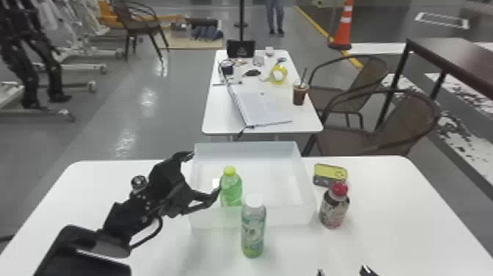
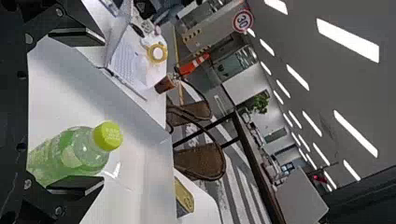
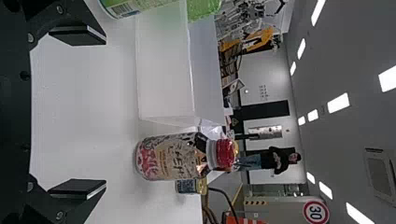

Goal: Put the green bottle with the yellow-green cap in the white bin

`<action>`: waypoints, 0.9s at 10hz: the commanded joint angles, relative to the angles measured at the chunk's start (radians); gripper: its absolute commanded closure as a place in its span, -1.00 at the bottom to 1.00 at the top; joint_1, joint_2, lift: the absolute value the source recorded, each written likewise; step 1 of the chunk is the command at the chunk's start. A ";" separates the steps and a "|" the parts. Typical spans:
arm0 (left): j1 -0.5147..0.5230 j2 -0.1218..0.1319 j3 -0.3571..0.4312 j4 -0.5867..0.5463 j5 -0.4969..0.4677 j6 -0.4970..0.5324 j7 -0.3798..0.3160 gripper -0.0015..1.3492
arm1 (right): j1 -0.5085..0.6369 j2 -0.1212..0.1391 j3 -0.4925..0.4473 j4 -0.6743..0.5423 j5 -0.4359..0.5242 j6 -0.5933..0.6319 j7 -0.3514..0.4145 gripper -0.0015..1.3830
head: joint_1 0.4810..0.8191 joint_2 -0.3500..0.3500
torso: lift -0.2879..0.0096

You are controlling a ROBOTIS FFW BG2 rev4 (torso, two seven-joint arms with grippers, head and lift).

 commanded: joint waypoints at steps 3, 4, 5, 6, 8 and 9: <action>0.219 -0.104 0.230 -0.105 0.059 -0.030 0.009 -0.64 | 0.008 -0.006 0.000 -0.007 -0.003 0.000 -0.001 -0.70 | -0.60 0.00 | 0.26; 0.273 -0.104 0.283 -0.130 0.087 -0.049 0.026 -0.64 | 0.008 -0.008 0.000 -0.007 -0.003 0.000 -0.001 -0.70 | -0.60 0.00 | 0.26; 0.310 -0.104 0.315 -0.142 0.119 -0.063 0.044 -0.64 | 0.010 -0.008 0.000 -0.007 -0.003 0.000 -0.001 -0.70 | -0.60 0.00 | 0.26; 0.347 -0.104 0.342 -0.145 0.180 -0.069 0.060 -0.64 | 0.010 -0.009 0.000 -0.007 -0.005 0.000 -0.001 -0.70 | -0.60 0.00 | 0.26; 0.427 -0.104 0.372 -0.150 0.288 -0.099 0.126 -0.64 | 0.011 -0.009 0.000 -0.007 -0.003 0.000 -0.001 -0.70 | -0.60 0.00 | 0.26; 0.465 -0.104 0.386 -0.150 0.320 -0.119 0.175 -0.64 | 0.013 -0.009 0.000 -0.010 -0.002 0.000 -0.001 -0.70 | -0.60 0.00 | 0.26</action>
